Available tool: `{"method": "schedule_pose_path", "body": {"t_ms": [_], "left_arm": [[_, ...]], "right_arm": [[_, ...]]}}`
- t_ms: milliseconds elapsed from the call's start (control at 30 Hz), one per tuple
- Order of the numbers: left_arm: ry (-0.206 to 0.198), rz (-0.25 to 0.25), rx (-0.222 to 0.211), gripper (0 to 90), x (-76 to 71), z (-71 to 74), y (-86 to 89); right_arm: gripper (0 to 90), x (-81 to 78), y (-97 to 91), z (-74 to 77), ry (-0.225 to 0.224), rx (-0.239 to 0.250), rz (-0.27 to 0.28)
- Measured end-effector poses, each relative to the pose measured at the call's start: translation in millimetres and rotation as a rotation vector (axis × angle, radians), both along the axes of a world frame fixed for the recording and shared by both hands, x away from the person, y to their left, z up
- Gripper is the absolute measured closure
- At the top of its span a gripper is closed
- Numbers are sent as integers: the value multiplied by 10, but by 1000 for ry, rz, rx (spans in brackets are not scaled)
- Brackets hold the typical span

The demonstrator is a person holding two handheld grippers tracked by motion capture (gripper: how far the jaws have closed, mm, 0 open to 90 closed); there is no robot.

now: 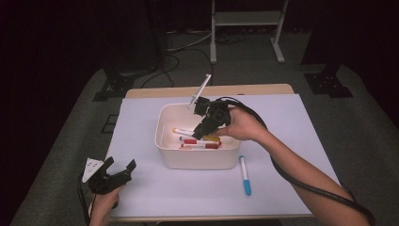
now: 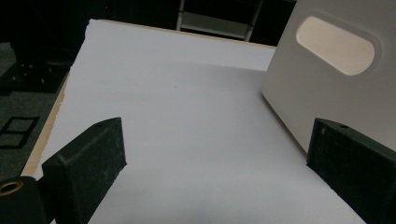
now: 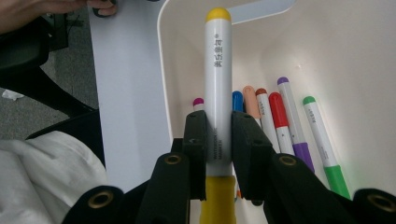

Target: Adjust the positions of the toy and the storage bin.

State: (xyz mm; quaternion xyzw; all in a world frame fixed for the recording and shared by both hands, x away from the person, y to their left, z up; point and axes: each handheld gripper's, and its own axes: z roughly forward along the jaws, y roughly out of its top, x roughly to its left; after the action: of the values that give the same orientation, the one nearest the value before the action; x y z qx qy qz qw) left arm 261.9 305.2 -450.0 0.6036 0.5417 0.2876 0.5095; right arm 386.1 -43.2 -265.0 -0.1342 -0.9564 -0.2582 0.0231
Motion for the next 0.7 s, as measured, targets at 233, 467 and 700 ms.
{"method": "schedule_pose_path", "body": {"t_ms": [233,467,700], "left_arm": [[-1,3,-2,31,-1,1,5],[-4,10,-7,31,-2,2,21],[-3,7,-3,31,-1,5,19]], "right_arm": [[756,61,69,-142,11,-14,4],[755,131,117,-304,31,-33,-1],[756,175,152,-425,36,-50,0]]}}
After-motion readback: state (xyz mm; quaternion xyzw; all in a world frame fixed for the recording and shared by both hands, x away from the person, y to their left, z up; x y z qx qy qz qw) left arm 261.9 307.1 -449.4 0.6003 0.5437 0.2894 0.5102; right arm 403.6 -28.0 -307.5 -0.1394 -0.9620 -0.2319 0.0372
